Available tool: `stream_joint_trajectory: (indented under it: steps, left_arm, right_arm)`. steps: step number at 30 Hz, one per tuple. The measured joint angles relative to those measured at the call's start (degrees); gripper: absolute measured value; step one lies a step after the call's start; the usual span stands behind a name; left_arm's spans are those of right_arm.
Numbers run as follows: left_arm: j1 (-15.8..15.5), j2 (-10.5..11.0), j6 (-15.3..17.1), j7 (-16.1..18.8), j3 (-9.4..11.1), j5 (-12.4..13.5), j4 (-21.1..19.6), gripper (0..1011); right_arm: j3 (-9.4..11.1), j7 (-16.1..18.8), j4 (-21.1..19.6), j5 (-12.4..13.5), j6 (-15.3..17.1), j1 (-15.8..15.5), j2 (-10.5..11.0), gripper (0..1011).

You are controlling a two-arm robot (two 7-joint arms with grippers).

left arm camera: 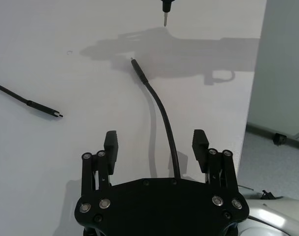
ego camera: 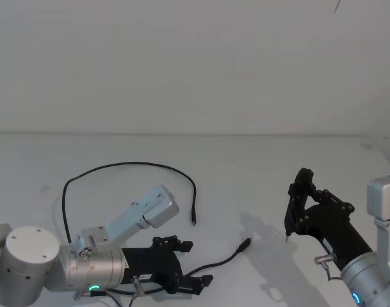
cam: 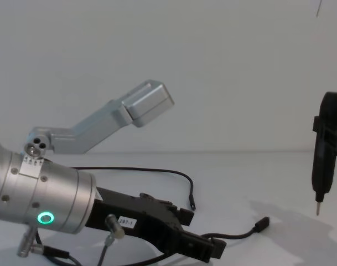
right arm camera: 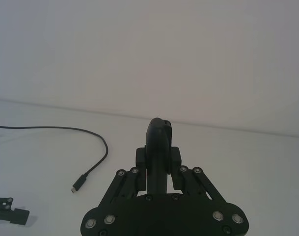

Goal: Pick up the data cable with the one hand.

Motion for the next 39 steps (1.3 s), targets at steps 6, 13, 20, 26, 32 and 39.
stream_joint_trajectory:
  steps: [6,13,20,26,32,39]
  left_arm:
    - [0.01,-0.75,-0.02,0.51,0.01,0.07,0.68,823]
    - [-0.15,-1.65,-0.08,0.75,-0.08,-0.03,1.53,576]
    - [-0.78,-1.75,-0.19,-0.39,0.5,-0.2,2.0,352]
    - [-1.18,-1.62,-0.31,-1.46,1.11,-0.49,2.05,176]
    - [-1.31,-1.44,-0.39,-1.93,1.41,-0.92,1.88,40]
    - [-1.3,-1.22,-0.66,-1.98,1.37,-1.63,1.37,40]
  right_arm:
    - [0.0,0.0,0.0,0.0,0.0,0.0,0.0,279]
    - [0.0,0.0,0.0,0.0,0.0,0.0,0.0,279]
    - [0.0,0.0,0.0,0.0,0.0,0.0,0.0,279]
    - [0.0,0.0,0.0,0.0,0.0,0.0,0.0,279]
    - [0.0,0.0,0.0,0.0,0.0,0.0,0.0,279]
    - [0.0,0.0,0.0,0.0,0.0,0.0,0.0,279]
